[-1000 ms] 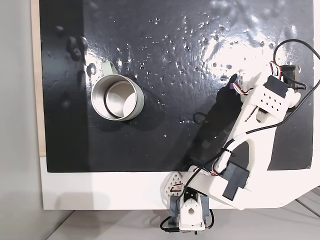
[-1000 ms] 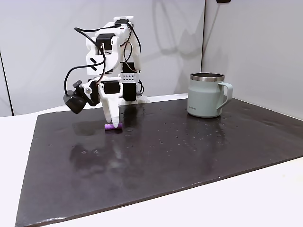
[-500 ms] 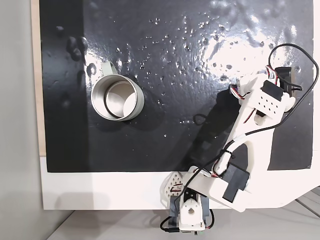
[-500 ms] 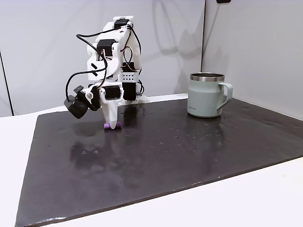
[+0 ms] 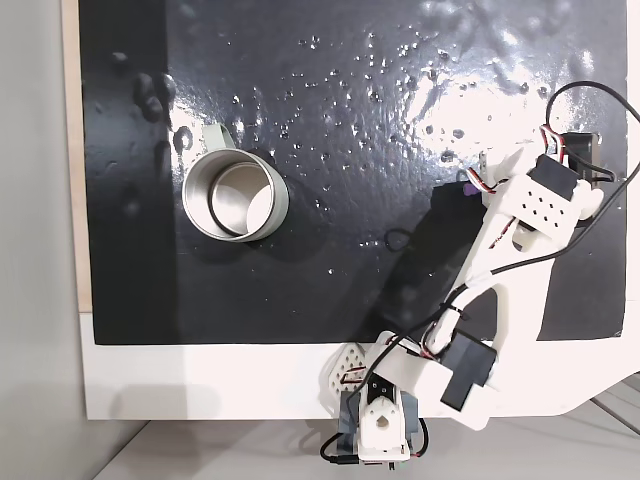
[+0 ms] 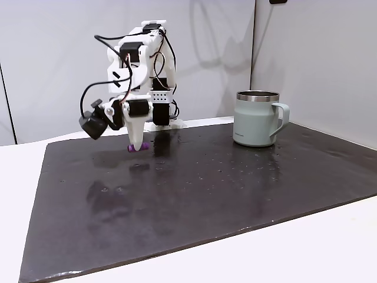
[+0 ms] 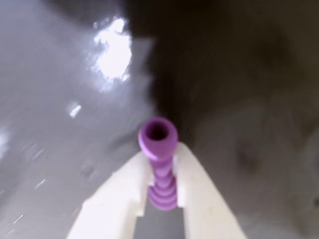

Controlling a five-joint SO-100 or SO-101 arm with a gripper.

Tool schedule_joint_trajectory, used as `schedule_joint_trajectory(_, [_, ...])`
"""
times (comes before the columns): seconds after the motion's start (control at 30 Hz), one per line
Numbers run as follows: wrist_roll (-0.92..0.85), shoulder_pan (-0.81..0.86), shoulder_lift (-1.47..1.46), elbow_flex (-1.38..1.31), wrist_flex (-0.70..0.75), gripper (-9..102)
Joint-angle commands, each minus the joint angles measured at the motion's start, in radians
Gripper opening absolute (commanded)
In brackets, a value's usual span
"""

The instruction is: Grasp a pengrip and put it in the cup.

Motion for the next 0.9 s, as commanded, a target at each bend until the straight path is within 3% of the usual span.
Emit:
schedule_joint_trajectory(0.0, [0.038,-0.04,0.183,-0.081,0.081,0])
schedule_joint_trajectory(0.6, [0.087,-0.167,0.788,-0.049,0.298,0])
schedule_joint_trajectory(0.87, [0.249,-0.41,0.808,0.0,0.397,0])
